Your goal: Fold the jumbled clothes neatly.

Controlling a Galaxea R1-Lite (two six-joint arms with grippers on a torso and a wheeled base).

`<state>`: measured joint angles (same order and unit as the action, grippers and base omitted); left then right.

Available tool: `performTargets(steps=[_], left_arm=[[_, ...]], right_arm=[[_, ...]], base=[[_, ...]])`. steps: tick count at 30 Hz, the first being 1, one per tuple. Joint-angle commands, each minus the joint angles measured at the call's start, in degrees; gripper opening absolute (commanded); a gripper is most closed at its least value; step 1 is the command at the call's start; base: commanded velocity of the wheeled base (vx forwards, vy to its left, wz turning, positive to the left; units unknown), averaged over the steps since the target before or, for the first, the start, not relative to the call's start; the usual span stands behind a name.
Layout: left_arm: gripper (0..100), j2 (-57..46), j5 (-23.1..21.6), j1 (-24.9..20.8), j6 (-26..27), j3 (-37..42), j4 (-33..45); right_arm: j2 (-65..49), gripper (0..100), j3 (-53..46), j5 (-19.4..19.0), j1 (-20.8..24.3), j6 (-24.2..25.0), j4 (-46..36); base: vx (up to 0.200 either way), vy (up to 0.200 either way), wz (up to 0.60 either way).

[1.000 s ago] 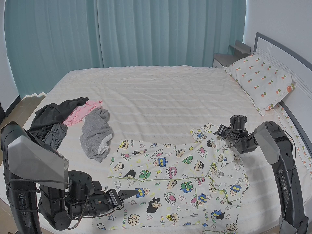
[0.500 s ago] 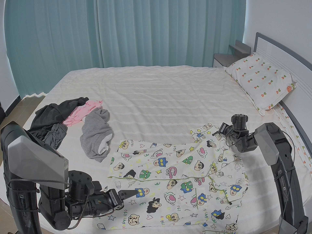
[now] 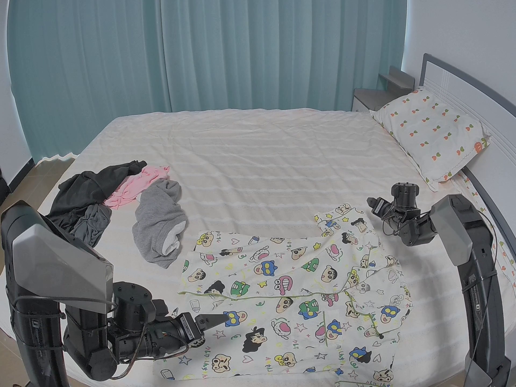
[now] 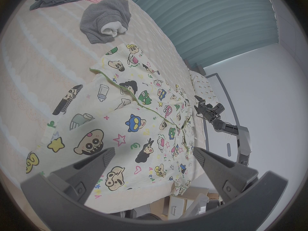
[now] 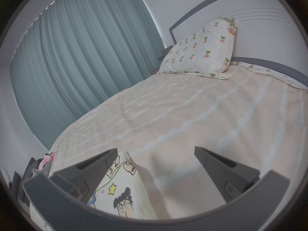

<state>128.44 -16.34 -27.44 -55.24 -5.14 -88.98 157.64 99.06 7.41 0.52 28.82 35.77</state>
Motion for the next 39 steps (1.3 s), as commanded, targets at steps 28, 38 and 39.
performTargets(steps=[28, 38, 39], left_arm=[[100, -4.4, 18.6, 7.3, -5.4, -34.8, 46.2], [100, 2.9, 24.6, 7.1, -5.1, -40.1, 46.4], [100, 3.0, 24.9, 7.1, -5.1, -40.3, 46.4]], right_arm=[[-39.5, 100, -92.0, -21.0, 7.5, 18.7, 53.7], [-39.1, 100, -92.5, -21.0, 7.5, 18.7, 53.7], [-39.1, 100, -92.5, -21.0, 7.5, 18.7, 53.7]], base=[[0.000, 0.000, 0.00], [0.000, 0.000, 0.00], [0.000, 0.000, 0.00]])
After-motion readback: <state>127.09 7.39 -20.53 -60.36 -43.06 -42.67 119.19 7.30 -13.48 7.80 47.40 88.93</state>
